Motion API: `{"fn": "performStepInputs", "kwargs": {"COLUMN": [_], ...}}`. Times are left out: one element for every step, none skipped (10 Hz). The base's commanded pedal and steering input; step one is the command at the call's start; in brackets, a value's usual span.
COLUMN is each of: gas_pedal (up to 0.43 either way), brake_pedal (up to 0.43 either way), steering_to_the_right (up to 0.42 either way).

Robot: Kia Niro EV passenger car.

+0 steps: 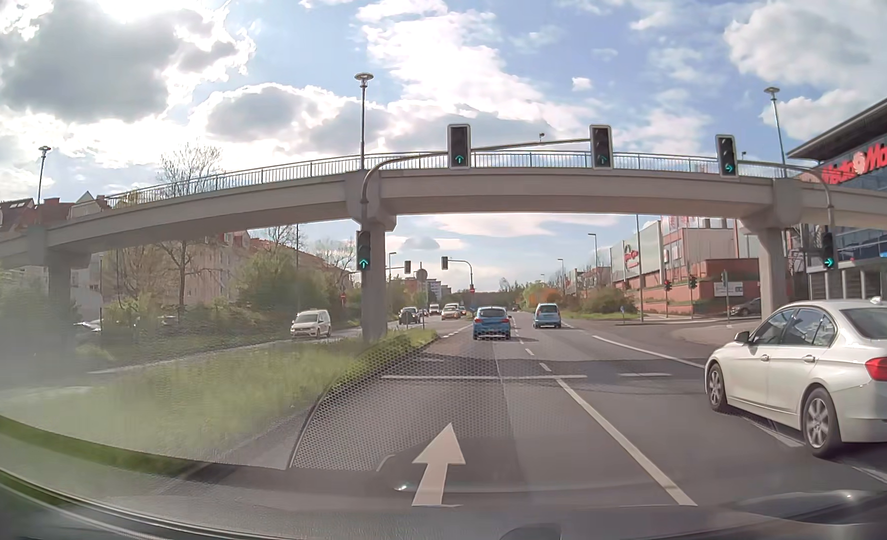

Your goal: Follow the waypoints while adhering to traffic rules and regulations

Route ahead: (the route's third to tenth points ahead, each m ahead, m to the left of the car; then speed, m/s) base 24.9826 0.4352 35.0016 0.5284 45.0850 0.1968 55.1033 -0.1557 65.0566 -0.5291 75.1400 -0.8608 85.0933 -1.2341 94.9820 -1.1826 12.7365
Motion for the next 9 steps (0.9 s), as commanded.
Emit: {"fn": "performStepInputs", "kwargs": {"gas_pedal": [0.008, 0.008, 0.008, 0.008, 0.008, 0.008, 0.008, 0.008, 0.008], "brake_pedal": [0.000, 0.000, 0.000, 0.000, 0.000, 0.000, 0.000, 0.000, 0.000], "steering_to_the_right": [0.002, 0.002, 0.002, 0.002, 0.003, 0.003, 0.003, 0.003, 0.003]}}
